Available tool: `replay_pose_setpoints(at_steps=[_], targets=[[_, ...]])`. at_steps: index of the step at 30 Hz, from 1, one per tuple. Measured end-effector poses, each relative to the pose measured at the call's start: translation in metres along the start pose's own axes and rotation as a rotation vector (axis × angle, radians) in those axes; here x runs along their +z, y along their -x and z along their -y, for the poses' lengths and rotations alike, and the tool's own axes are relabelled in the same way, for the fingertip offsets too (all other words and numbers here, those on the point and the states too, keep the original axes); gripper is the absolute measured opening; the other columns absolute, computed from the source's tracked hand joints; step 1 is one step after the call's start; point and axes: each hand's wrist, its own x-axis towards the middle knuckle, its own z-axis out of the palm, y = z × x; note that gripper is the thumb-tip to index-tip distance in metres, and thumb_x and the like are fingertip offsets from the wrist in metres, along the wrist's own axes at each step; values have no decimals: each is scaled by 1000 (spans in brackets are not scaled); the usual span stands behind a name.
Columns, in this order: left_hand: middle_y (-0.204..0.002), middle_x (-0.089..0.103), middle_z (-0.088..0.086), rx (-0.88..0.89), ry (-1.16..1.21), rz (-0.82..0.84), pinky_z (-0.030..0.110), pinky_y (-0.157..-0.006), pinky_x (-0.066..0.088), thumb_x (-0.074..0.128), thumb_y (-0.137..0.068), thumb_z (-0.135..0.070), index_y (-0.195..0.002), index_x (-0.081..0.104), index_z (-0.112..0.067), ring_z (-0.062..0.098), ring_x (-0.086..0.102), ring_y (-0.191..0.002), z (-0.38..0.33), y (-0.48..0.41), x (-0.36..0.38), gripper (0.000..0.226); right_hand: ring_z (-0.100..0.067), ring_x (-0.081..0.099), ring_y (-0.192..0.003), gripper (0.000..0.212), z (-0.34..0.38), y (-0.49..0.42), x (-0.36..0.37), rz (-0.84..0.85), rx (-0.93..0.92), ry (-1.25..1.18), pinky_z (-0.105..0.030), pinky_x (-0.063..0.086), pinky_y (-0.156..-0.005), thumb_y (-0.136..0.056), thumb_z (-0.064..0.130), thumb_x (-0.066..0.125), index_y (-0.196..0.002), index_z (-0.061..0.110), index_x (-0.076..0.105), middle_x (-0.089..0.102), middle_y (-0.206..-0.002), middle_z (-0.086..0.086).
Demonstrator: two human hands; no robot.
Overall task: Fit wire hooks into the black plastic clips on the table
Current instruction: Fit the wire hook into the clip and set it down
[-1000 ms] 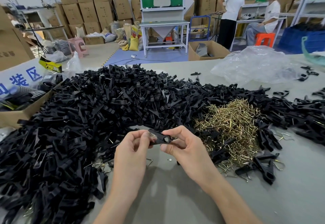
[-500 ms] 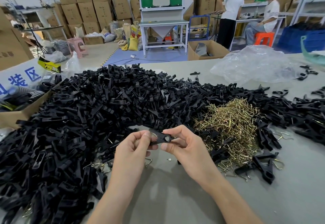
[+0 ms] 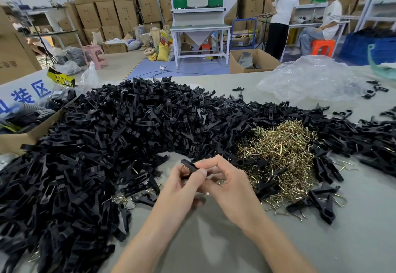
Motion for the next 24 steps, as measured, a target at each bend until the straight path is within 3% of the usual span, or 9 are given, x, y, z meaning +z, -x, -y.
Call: replay_pose_setpoints(at_steps=[2, 5, 7, 10, 13, 14, 17, 20, 24], targets=[[-92, 75, 10, 12, -49, 18, 39, -66, 43, 72, -67, -60, -103, 58, -15, 19, 62, -67, 1, -1, 0, 59, -4, 69, -92, 32, -1, 0, 0, 11, -24, 29, -18, 55, -76, -86, 13, 69, -103, 41, 69, 72, -104, 21], [-95, 77, 1, 34, -108, 46, 32, -67, 51, 69, -66, -71, -96, 67, -32, 16, 65, -68, 7, -3, -4, 50, -5, 70, -98, 35, -2, 1, 2, 41, -69, 69, -20, 56, -80, -88, 7, 67, -105, 37, 70, 70, -110, 21], [-99, 77, 0, 47, -98, 55, 37, -73, 55, 70, -63, -79, -94, 69, -38, 19, 68, -75, 9, -6, -5, 51, -4, 69, -98, 32, -2, 1, 2, 47, -87, 66, -19, 55, -80, -86, 10, 71, -106, 35, 70, 69, -115, 21], [-100, 77, 3, 48, -86, 63, 53, -89, 57, 66, -55, -89, -95, 72, -33, 27, 73, -93, 9, -7, -3, 69, -2, 65, -101, 33, -3, 1, 7, 67, -141, 125, -16, 51, -85, -80, 14, 74, -106, 35, 71, 61, -125, 22], [-102, 76, 9, 27, -80, 64, 58, -101, 48, 59, -61, -93, -100, 74, -24, 30, 70, -104, 8, -8, -5, 80, -8, 61, -112, 33, -4, 1, 15, 93, -171, 219, -30, 52, -94, -80, 7, 72, -107, 26, 71, 57, -126, 21], [-100, 77, 7, 28, -92, 62, 53, -99, 49, 54, -64, -94, -99, 75, -24, 27, 71, -103, 9, -8, -6, 81, -8, 61, -110, 30, -4, 2, 17, 85, -177, 235, -31, 52, -93, -80, 5, 71, -102, 26, 70, 56, -125, 22], [-77, 75, -9, 79, -136, -43, 28, -73, 51, 36, -67, -98, -79, 76, -32, 4, 71, -77, 10, -7, -2, 78, -8, 60, -107, 38, -3, 2, 18, 63, -181, 230, -36, 52, -90, -76, 2, 73, -85, 36, 60, 56, -125, 23], [-65, 66, -8, 61, -38, -153, 40, -72, 53, 35, -80, -87, -62, 67, -24, 10, 65, -67, 12, -6, 5, 73, -8, 59, -115, 41, -3, 3, 18, 59, -175, 209, -37, 50, -98, -74, 3, 76, -99, 34, 66, 59, -122, 23], [-58, 61, -5, -11, 153, -259, 25, -55, 50, 40, -99, -59, -54, 68, -25, 8, 65, -57, 8, -5, 8, 63, -5, 55, -120, 49, -4, 1, 15, 84, -160, 287, -38, 44, -105, -75, 12, 82, -119, 32, 67, 60, -122, 24]])
